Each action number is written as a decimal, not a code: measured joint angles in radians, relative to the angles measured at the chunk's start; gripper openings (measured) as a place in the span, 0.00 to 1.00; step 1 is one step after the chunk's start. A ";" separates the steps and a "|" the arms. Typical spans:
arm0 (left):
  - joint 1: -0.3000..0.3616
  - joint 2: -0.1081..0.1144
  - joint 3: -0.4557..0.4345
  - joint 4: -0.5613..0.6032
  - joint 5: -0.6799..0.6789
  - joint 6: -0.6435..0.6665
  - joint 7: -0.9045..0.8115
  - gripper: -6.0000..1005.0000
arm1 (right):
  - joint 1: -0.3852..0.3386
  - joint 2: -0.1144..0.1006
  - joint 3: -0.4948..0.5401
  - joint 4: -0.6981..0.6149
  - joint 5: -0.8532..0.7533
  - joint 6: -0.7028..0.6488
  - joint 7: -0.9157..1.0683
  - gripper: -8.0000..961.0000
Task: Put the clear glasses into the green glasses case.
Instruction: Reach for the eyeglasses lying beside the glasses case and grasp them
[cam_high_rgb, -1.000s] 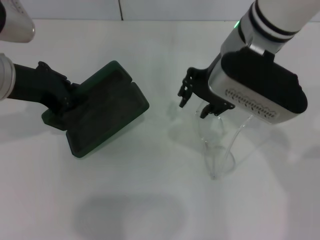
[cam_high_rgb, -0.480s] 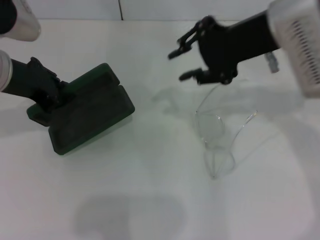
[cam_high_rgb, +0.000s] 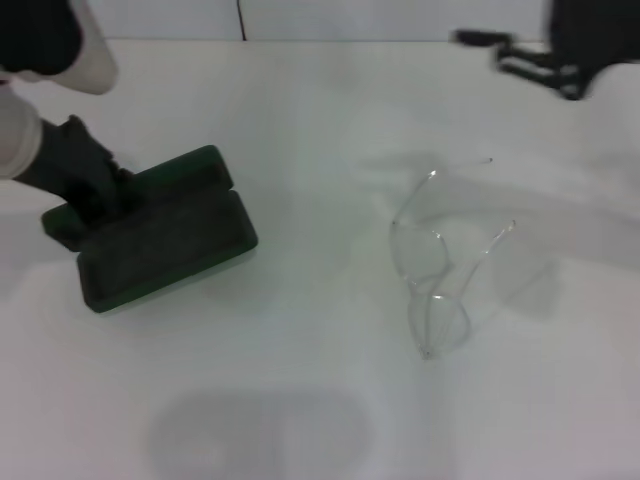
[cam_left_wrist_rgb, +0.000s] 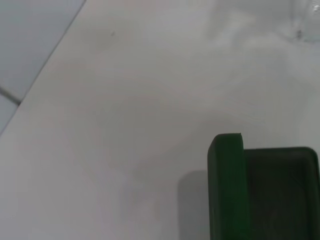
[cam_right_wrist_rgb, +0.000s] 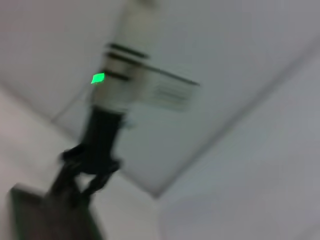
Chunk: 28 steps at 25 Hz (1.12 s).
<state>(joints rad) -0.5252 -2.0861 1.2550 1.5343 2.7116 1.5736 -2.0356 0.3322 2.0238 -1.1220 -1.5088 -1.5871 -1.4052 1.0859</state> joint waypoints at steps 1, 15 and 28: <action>-0.009 0.000 0.018 0.000 0.001 0.000 0.000 0.20 | -0.032 0.000 0.016 -0.002 0.039 0.000 0.017 0.33; -0.027 -0.005 0.127 -0.001 0.014 -0.012 -0.010 0.20 | -0.221 -0.011 0.275 0.515 0.271 -0.361 0.206 0.33; -0.052 -0.003 0.139 -0.018 0.014 -0.035 -0.007 0.20 | -0.082 -0.009 0.329 0.995 0.070 -0.322 0.114 0.33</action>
<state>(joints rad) -0.5773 -2.0891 1.3943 1.5165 2.7260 1.5385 -2.0421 0.2499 2.0147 -0.7931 -0.5140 -1.5172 -1.7269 1.2001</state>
